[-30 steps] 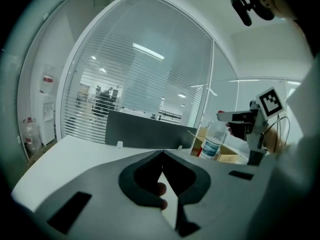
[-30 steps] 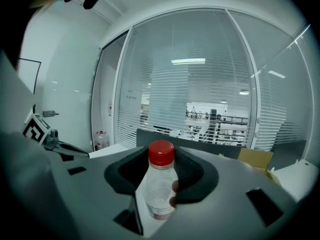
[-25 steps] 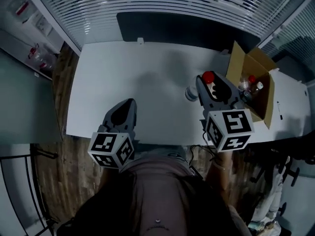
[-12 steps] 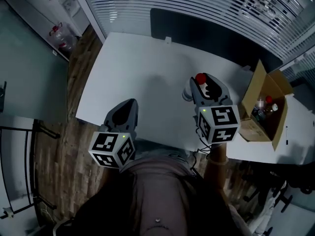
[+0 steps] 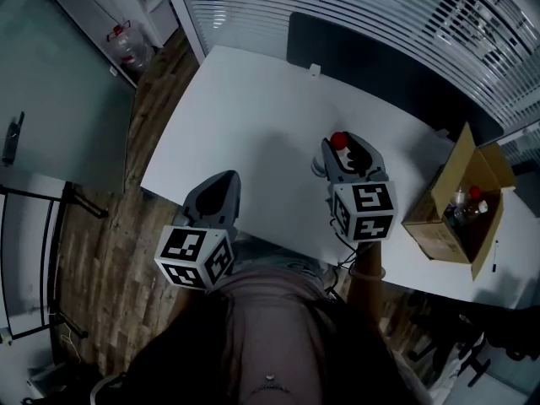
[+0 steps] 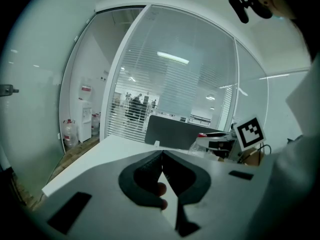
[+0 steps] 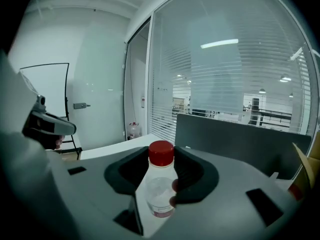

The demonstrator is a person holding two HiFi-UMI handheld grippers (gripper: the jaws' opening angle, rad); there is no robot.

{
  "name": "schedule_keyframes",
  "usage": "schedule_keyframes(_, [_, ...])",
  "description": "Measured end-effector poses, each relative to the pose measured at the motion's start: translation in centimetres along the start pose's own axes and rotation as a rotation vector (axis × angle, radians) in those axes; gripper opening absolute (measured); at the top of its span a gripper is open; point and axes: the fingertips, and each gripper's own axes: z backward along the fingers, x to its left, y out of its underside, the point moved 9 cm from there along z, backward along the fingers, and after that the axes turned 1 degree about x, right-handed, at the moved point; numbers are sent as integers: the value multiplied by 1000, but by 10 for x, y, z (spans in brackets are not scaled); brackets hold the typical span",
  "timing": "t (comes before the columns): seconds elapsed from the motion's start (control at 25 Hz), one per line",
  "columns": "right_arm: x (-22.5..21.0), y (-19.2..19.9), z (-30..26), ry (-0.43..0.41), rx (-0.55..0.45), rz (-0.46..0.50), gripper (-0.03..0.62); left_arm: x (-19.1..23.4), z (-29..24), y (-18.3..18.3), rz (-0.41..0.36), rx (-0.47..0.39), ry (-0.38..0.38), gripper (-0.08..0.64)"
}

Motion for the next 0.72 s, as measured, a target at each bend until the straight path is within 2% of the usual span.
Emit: schedule_keyframes(0.72, [24, 28, -34, -120, 34, 10, 172, 9, -4, 4, 14, 20, -22, 9])
